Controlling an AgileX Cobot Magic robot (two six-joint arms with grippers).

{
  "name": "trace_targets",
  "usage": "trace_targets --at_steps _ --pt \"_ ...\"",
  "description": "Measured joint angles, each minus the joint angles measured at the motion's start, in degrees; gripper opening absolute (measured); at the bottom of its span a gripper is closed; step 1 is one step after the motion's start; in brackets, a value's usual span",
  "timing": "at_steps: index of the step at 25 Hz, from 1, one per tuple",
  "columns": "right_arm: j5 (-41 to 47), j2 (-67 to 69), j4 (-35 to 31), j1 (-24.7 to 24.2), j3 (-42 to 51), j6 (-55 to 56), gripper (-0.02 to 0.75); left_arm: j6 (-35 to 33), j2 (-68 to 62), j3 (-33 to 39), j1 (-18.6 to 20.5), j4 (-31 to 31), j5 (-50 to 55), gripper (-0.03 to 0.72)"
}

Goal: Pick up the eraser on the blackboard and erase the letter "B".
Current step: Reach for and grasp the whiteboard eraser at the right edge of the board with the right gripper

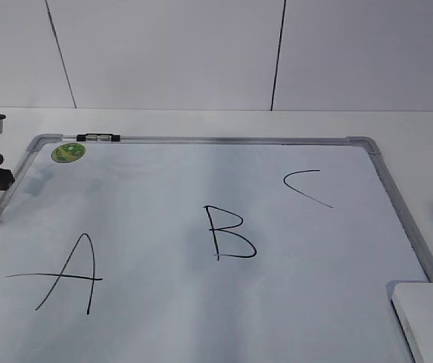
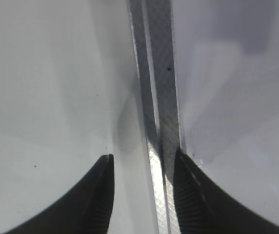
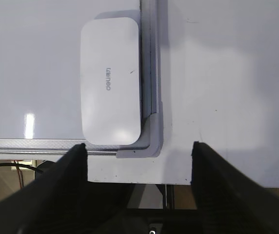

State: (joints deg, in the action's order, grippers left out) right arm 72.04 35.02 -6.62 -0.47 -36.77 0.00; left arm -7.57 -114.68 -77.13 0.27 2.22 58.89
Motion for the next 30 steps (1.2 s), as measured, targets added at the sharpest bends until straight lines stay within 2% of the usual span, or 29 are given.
trace_targets --at_steps 5,11,17,23,30 --pt "0.00 0.00 0.00 0.00 0.00 0.00 0.522 -0.12 -0.84 -0.57 0.00 0.10 0.50 0.290" --pt "0.00 0.00 0.00 0.00 0.00 0.00 0.522 -0.12 -0.92 -0.62 0.00 1.19 1.11 0.149" --pt "0.00 0.00 0.00 0.00 0.00 0.00 0.522 -0.01 -0.92 -0.62 0.00 1.67 1.15 0.048" --pt "0.00 0.00 -0.54 0.00 0.00 0.67 0.524 0.45 -0.92 -0.71 0.01 1.91 1.15 0.032" --pt "0.00 4.59 -4.44 0.00 0.00 2.30 0.669 0.58 -0.92 -0.71 0.11 1.98 1.15 0.031"
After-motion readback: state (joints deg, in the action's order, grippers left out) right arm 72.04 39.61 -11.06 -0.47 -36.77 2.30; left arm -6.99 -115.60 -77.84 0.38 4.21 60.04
